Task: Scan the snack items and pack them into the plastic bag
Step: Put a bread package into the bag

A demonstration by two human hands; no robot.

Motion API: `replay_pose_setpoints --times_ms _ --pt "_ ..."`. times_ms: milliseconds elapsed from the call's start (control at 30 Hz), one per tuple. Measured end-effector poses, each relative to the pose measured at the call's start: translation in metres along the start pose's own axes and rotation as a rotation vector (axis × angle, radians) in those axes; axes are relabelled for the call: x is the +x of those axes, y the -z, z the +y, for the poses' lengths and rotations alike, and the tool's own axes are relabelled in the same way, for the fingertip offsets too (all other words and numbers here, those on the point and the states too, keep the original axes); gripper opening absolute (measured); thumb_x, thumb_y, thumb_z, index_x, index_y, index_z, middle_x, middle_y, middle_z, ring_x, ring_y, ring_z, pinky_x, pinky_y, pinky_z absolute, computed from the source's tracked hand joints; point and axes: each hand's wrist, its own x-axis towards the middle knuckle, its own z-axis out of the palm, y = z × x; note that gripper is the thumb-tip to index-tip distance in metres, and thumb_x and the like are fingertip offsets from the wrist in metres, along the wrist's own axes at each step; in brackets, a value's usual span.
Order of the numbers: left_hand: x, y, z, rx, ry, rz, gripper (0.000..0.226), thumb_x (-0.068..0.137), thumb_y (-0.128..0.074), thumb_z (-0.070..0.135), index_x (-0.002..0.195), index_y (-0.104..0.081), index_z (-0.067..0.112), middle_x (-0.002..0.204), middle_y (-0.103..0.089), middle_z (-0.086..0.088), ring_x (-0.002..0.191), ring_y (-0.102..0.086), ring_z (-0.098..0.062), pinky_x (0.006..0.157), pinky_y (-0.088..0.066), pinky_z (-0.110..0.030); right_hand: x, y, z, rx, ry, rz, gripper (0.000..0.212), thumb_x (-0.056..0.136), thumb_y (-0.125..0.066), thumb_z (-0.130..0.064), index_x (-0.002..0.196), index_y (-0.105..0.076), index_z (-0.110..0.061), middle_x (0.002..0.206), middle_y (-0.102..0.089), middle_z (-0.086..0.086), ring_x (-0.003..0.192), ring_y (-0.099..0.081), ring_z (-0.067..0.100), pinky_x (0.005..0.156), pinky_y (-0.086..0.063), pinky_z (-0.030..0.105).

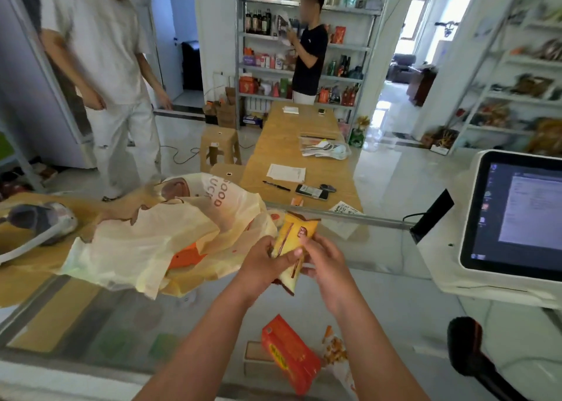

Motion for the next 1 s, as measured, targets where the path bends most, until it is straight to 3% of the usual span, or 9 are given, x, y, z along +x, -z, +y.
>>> replay_pose_setpoints --times_ms 100,267,367,500,667,767,867,933,1000 --pt "-0.001 0.005 -0.001 -0.428 0.072 -0.08 0.061 0.083 -0.065 0.05 0.121 -0.055 0.002 0.102 -0.071 -0.014 0.087 -0.07 -0.026 0.071 -0.058 -0.037 -0.018 -0.008 0.005 -0.004 -0.012 -0.024 0.026 0.093 -0.058 -0.029 0.115 -0.061 -0.017 0.107 -0.071 0.007 0.096 -0.069 0.021 0.082 -0.055 0.038" --pt "-0.01 0.004 0.003 -0.783 0.135 -0.092 0.06 0.087 -0.06 0.034 0.134 -0.038 0.004 0.12 -0.061 -0.02 0.1 -0.065 -0.029 0.081 -0.055 -0.042 -0.048 -0.017 0.013 -0.098 0.025 -0.017 0.029 0.084 -0.067 -0.03 0.112 -0.062 -0.021 0.107 -0.069 0.003 0.097 -0.068 0.016 0.082 -0.057 0.034" --pt "-0.019 -0.005 0.001 -0.698 0.181 -0.148 0.044 0.096 -0.05 0.032 0.133 -0.04 0.01 0.114 -0.064 -0.01 0.101 -0.064 -0.025 0.095 -0.05 -0.046 -0.061 -0.023 0.017 -0.091 0.14 0.17 0.014 0.089 -0.064 -0.019 0.102 -0.067 -0.015 0.097 -0.07 0.006 0.093 -0.069 0.018 0.078 -0.058 0.029" --pt "-0.029 -0.008 0.0 -0.613 0.202 -0.208 0.05 0.094 -0.053 0.037 0.138 -0.037 0.019 0.115 -0.065 0.001 0.104 -0.062 -0.017 0.1 -0.043 -0.043 -0.073 -0.018 0.017 -0.05 0.182 0.296 0.015 0.092 -0.06 -0.016 0.101 -0.067 -0.007 0.092 -0.073 0.009 0.089 -0.07 0.021 0.078 -0.057 0.031" --pt "-0.029 -0.004 -0.002 -0.462 0.018 0.064 0.101 0.082 -0.073 0.031 0.151 0.001 0.031 0.153 -0.032 -0.004 0.135 -0.038 -0.018 0.105 -0.033 -0.033 -0.075 -0.006 0.012 -0.039 0.178 0.361 0.007 0.091 -0.061 -0.015 0.093 -0.067 -0.013 0.089 -0.074 0.004 0.083 -0.071 0.017 0.068 -0.057 0.026" --pt "-0.026 -0.009 -0.014 0.112 -0.307 0.225 0.084 0.085 -0.065 0.049 0.151 -0.019 0.026 0.156 -0.023 0.001 0.146 -0.017 -0.02 0.117 -0.019 -0.038 -0.07 0.01 0.005 -0.111 0.168 0.337 0.004 0.091 -0.062 -0.016 0.091 -0.066 -0.016 0.092 -0.071 0.004 0.087 -0.07 0.021 0.074 -0.059 0.037" --pt "-0.023 -0.03 -0.012 0.575 -0.578 0.154 0.059 0.09 -0.028 0.063 0.125 -0.057 0.026 0.135 -0.052 0.006 0.135 -0.034 -0.021 0.115 -0.017 -0.044 -0.066 0.031 -0.002 -0.208 0.171 0.211 0.006 0.093 -0.057 -0.012 0.099 -0.059 -0.013 0.1 -0.065 0.006 0.09 -0.068 0.022 0.069 -0.06 0.041" --pt "-0.021 -0.045 -0.006 0.576 -0.579 -0.05 0.054 0.093 -0.025 0.061 0.097 -0.062 0.022 0.089 -0.062 0.012 0.095 -0.057 -0.017 0.093 -0.042 -0.048 -0.067 0.049 -0.009 -0.325 0.207 0.113 0.006 0.094 -0.054 -0.013 0.098 -0.058 -0.015 0.096 -0.064 0.01 0.084 -0.068 0.022 0.061 -0.059 0.034" --pt "-0.02 -0.063 0.002 0.507 -0.46 -0.251 0.058 0.094 -0.031 0.066 0.09 -0.059 0.015 0.07 -0.055 0.006 0.071 -0.054 -0.015 0.072 -0.046 -0.042 -0.067 0.071 -0.016 -0.413 0.242 0.075 0.007 0.093 -0.056 -0.016 0.094 -0.061 -0.02 0.09 -0.065 0.012 0.075 -0.064 0.02 0.055 -0.053 0.027"
